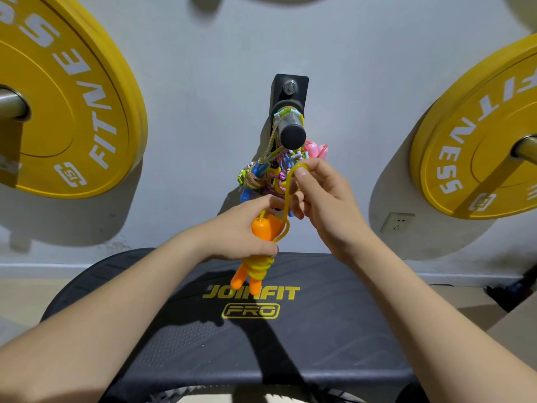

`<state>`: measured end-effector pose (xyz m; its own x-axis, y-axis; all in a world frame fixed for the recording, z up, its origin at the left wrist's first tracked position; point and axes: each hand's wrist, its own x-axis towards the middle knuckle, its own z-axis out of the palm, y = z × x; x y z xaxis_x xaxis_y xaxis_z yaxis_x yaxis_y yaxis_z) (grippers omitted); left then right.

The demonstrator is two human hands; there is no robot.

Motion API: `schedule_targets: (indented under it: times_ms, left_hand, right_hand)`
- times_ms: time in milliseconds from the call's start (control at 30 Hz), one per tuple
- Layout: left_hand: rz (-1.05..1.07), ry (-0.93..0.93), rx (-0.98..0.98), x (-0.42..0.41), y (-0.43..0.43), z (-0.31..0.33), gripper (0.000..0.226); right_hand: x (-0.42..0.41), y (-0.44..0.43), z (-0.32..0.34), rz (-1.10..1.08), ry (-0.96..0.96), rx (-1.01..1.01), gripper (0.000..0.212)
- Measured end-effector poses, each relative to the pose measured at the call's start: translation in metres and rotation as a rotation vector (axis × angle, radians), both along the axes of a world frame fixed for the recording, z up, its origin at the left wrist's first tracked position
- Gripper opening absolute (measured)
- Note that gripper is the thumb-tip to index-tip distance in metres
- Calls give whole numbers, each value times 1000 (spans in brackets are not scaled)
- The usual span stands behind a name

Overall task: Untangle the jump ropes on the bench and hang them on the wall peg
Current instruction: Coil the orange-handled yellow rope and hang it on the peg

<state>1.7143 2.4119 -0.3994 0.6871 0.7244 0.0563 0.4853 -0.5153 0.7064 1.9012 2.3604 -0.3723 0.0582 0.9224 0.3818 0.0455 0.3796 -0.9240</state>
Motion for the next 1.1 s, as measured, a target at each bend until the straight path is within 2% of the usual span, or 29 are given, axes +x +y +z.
schedule_targets:
  times_ms: [67, 133, 200, 267, 367, 433, 467, 500, 600, 633, 700, 767, 800, 900, 1033, 1100]
  left_hand:
    - [-35, -72, -41, 3, 0, 3, 64]
    - [-29, -205, -138, 6, 2, 5, 48]
    - [36, -280, -153, 9, 6, 6, 38]
    - [104, -260, -96, 10, 10, 7, 34]
    - [190, -166, -42, 13, 13, 7, 38]
    - [238, -168, -28, 17, 14, 7, 28]
    - [260, -195, -12, 19, 15, 7, 20]
    - [275, -221, 19, 19, 15, 8, 16]
    - [219, -212, 189, 15, 17, 7, 21]
    - [203, -194, 262, 14, 17, 5, 24]
    - [178, -166, 377, 13, 17, 0, 30]
    - [140, -167, 376, 15, 17, -3, 30]
    - [122, -191, 314, 15, 17, -2, 29]
    - [103, -223, 161, 11, 18, 3, 28]
    - [57, -78, 243, 9, 19, 4, 21]
    - [76, -86, 225, 11, 19, 4, 12]
  right_hand:
    - [-5, 1, 3, 49, 98, -35, 16]
    - [-8, 3, 5, 25, 70, -42, 19]
    - [-11, 4, 5, -33, -66, -1, 19]
    - [-12, 6, 6, -87, -182, 57, 14]
    - [-6, 9, 5, -216, -493, 199, 29]
    - [-1, 13, 3, -316, -658, 300, 36]
    - [0, 15, 1, -363, -639, 310, 36]
    - [0, 17, 1, -378, -536, 282, 36]
    - [1, 22, 4, -271, -87, 80, 26]
    - [2, 23, 6, -254, -8, 16, 18]
    - [3, 22, 7, -238, 104, -87, 24]
    - [3, 22, 8, -209, 224, -123, 28]
    - [4, 22, 9, -205, 264, -124, 28]
    - [10, 22, 13, -211, 285, -105, 27]
    - [6, 19, 10, -158, 14, -9, 27]
    - [3, 20, 8, -138, -59, 19, 24]
